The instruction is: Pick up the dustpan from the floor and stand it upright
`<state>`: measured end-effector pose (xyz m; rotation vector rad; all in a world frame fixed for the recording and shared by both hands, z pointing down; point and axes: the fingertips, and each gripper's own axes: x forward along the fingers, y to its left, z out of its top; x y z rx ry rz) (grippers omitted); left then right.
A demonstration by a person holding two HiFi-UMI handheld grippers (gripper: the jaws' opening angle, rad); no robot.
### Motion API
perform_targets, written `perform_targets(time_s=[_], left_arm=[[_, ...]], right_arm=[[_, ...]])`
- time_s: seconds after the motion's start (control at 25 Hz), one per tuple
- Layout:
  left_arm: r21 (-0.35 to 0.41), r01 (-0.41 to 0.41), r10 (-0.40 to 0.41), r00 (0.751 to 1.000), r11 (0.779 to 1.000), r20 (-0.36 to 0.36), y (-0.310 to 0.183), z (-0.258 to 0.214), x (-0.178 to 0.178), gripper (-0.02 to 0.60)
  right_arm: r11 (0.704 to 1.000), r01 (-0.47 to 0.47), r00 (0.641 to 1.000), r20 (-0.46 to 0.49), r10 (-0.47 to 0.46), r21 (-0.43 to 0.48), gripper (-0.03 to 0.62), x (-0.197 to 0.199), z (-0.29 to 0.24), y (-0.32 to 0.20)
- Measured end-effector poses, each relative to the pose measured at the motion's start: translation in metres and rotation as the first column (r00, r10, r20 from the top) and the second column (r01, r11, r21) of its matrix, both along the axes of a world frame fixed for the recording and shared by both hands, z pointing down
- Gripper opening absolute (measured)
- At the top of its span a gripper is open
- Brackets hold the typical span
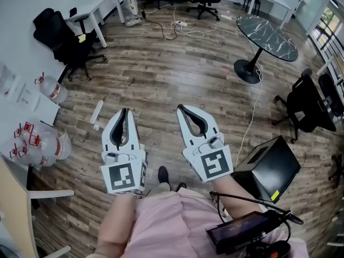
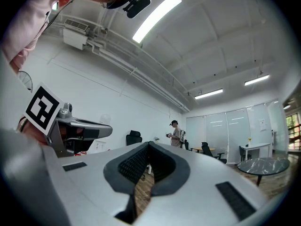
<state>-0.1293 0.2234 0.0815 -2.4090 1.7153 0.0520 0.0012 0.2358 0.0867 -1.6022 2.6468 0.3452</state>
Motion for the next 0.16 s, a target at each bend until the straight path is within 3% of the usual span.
perform_targets(time_s=[0.16], left_arm=[[0.002, 0.0, 0.0, 1.0, 1.0, 0.003, 0.0008, -0.0016, -0.0019, 0.029]], right_arm=[[1.0, -0.002, 1.0, -0.001, 0.002, -0.002, 0.001, -0.0021, -0.0006, 0.0005]])
